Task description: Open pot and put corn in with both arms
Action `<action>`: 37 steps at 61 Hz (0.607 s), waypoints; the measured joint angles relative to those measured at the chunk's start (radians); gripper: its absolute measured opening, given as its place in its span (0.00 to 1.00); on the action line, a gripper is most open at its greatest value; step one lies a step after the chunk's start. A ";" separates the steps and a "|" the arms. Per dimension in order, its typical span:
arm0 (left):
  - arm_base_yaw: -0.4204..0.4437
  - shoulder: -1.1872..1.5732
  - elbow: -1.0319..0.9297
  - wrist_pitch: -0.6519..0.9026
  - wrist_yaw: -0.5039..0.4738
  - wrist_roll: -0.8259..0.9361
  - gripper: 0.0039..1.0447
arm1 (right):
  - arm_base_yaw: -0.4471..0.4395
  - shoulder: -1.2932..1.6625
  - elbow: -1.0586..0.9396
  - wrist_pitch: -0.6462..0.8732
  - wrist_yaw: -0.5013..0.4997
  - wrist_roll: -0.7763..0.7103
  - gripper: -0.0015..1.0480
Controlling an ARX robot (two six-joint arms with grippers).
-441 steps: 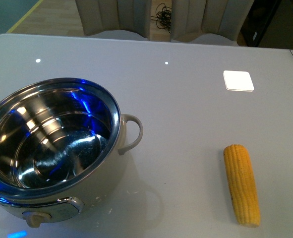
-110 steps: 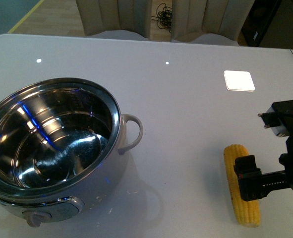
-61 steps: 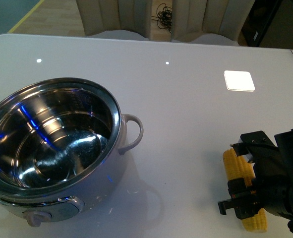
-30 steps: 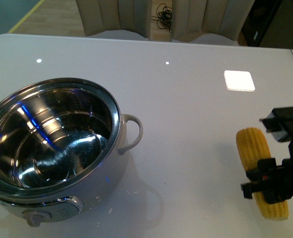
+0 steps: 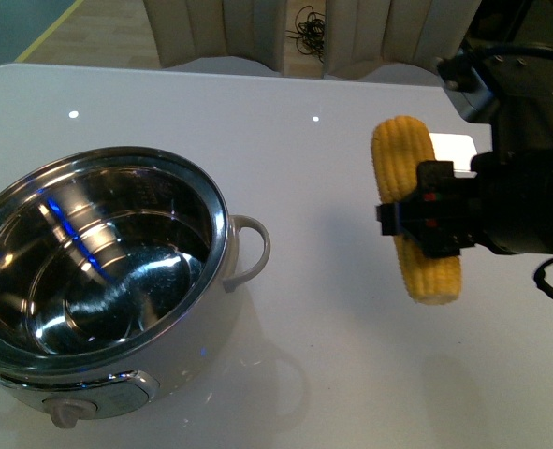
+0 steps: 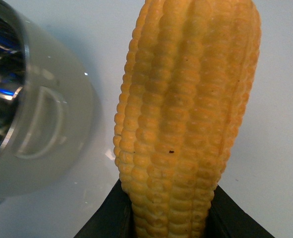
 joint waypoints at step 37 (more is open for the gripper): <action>0.000 0.000 0.000 0.000 0.000 0.000 0.93 | 0.153 0.159 0.336 -0.097 -0.051 0.278 0.22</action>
